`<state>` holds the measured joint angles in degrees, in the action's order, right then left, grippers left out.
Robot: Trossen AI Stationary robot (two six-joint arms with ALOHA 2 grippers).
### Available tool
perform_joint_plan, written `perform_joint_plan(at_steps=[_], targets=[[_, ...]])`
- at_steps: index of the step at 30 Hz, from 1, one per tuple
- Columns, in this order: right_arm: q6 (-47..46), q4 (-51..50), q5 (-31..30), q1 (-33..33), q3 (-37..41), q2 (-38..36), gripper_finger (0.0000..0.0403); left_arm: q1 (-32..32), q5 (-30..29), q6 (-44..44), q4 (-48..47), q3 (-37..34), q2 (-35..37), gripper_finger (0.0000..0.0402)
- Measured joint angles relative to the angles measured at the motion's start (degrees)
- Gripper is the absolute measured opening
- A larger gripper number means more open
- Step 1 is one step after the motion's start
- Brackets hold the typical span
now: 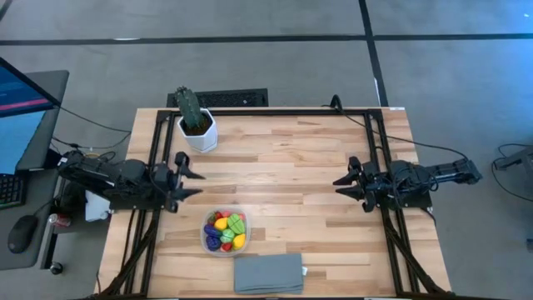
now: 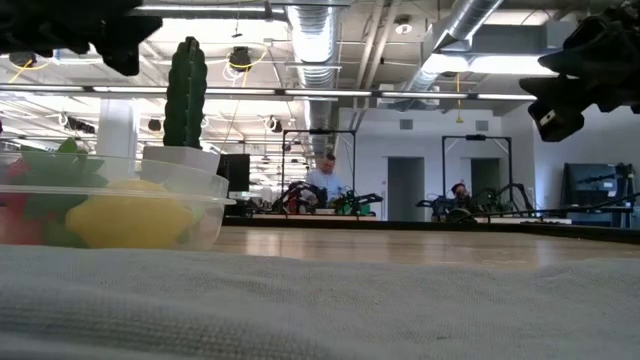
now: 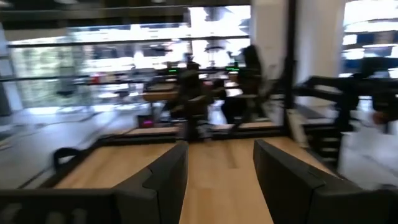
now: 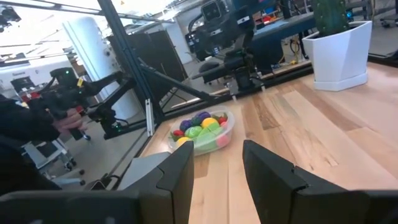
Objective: Pick and placing Produce into tupperware
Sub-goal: Return to Home Position
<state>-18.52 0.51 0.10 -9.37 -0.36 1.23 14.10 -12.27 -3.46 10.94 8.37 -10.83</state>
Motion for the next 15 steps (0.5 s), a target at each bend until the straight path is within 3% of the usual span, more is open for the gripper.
perform_joint_plan(at_steps=[8, 12, 15], targets=[[0.00, -0.04, 0.00, 0.00, 0.00, 0.00, 0.0159, 0.03, 16.60, 6.54, -3.94, 0.01, 0.02, 0.0174], [0.00, -0.06, 0.00, 0.00, 0.00, 0.00, 0.0159, 0.07, 17.63, 6.33, -0.98, -1.50, 0.23, 0.0174], [0.00, -0.06, 0.00, 0.00, 0.00, 0.00, 0.0159, -0.01, 14.11, 0.77, 9.73, -4.49, 1.87, 0.0174]])
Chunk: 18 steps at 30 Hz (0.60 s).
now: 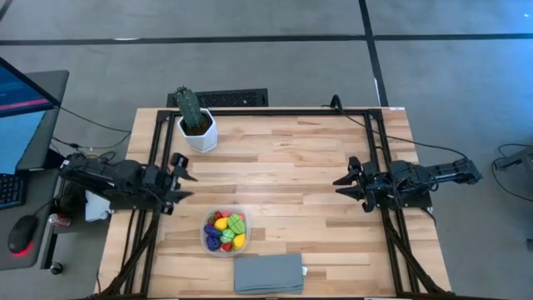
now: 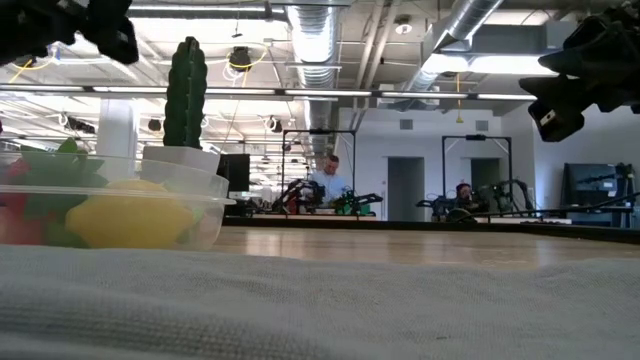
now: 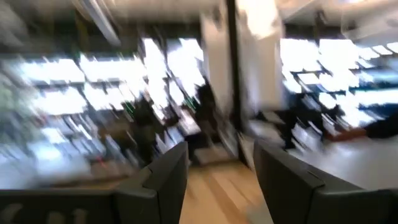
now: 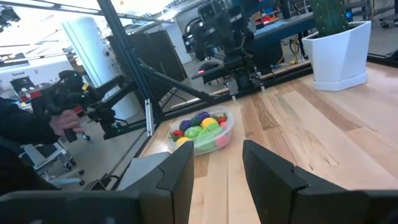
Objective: Pick and placing Produce into tupperware
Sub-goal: Return to Home Position
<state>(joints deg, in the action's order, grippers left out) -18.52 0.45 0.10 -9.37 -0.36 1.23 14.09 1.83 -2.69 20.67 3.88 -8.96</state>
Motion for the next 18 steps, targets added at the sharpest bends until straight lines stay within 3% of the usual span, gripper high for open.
perform_joint_plan(at_steps=[4, 7, 10, 18], targets=[[0.01, -0.05, 0.00, 0.00, -0.02, -0.01, 0.0159, -0.97, -3.36, -2.54, 7.37, -3.23, 4.77, 0.0174], [0.02, -0.04, 0.00, 0.00, -0.02, 0.00, 0.0159, -1.75, 1.55, 1.67, 0.93, -3.20, 9.02, 0.0174], [0.02, -0.04, 0.00, 0.00, -0.02, -0.02, 0.0159, -1.83, 6.88, 5.59, -2.12, -3.20, 8.71, 0.0174], [0.02, -0.02, -0.13, 0.00, -0.02, -0.07, 0.0159, -1.79, 12.03, 4.57, -2.19, -1.52, 8.88, 0.0174]])
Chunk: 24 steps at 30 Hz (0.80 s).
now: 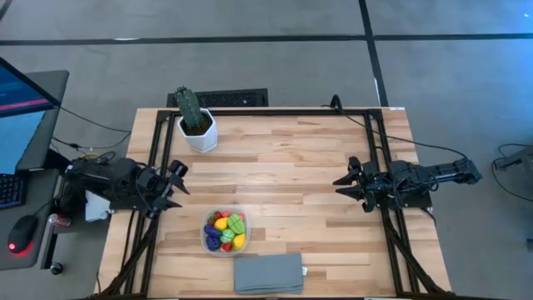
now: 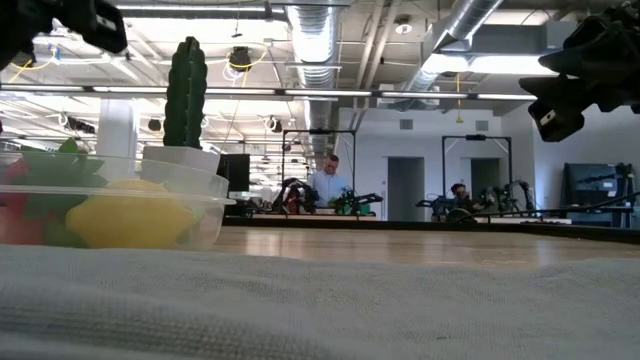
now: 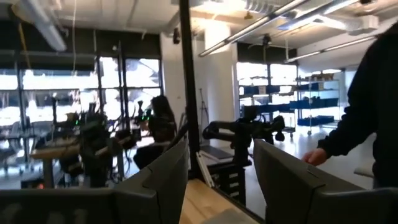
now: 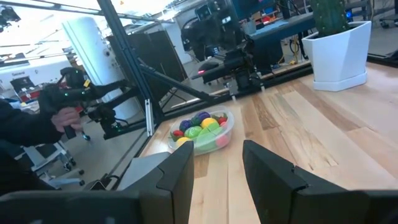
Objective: Pick and placing Produce into tupperware
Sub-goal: Return to Home Position
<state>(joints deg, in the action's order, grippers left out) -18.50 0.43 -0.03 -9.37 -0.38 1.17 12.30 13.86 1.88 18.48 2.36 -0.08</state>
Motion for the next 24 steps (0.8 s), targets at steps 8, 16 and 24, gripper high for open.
perform_joint_plan(at_steps=[8, 16, 24], targets=[[0.00, -0.02, 0.00, 0.00, 0.00, 0.00, 0.0159, -0.07, 1.04, -3.90, -14.83, 8.06, -0.02, 0.0174], [0.00, 0.00, 0.01, 0.00, 0.00, 0.00, 0.0159, -0.09, 0.18, -4.06, -6.50, 3.79, 0.00, 0.0174], [0.00, 0.00, 0.02, 0.00, 0.00, 0.00, 0.0159, -1.71, 7.74, 1.03, 7.69, -1.72, 0.01, 0.0174]])
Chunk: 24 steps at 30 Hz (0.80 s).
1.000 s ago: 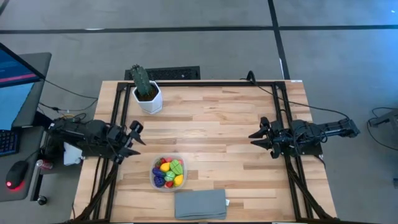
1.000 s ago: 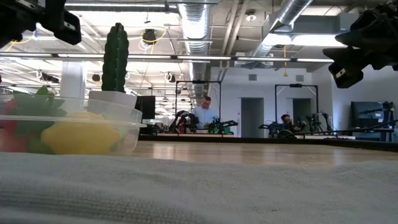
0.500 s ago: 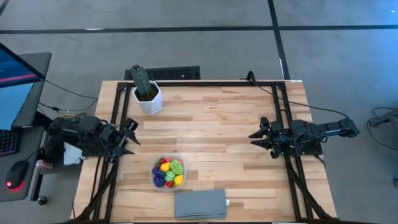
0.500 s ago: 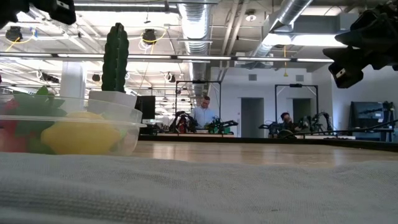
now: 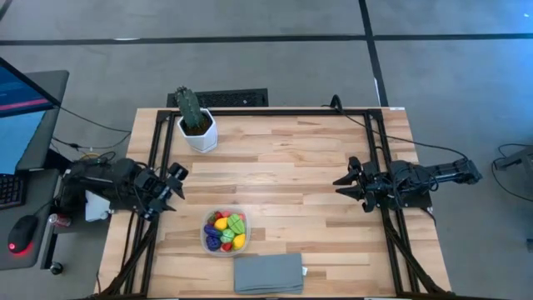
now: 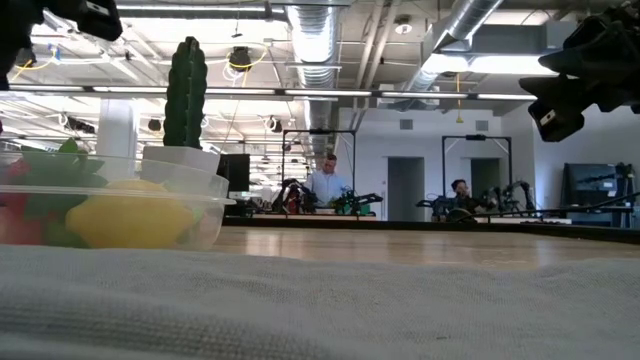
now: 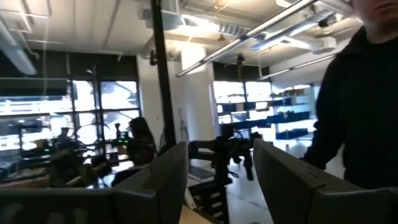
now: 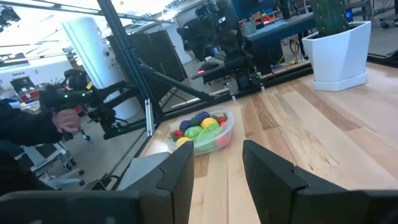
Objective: Pick and placing Produce into tupperware
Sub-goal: Return to Home Position
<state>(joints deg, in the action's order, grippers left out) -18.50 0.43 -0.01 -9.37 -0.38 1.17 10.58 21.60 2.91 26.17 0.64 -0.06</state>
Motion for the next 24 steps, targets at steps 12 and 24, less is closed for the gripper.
perform_joint_plan(at_steps=[12, 24], targets=[[0.00, 0.00, 0.00, 0.00, 0.00, 0.00, 0.0159, -13.40, 9.78, 5.86, -2.24, -0.07, -0.03, 0.0174], [0.00, 0.00, 0.00, 0.00, 0.00, 0.00, 0.0159, -13.06, -1.54, 3.23, -16.80, -0.13, -0.06, 0.0174]])
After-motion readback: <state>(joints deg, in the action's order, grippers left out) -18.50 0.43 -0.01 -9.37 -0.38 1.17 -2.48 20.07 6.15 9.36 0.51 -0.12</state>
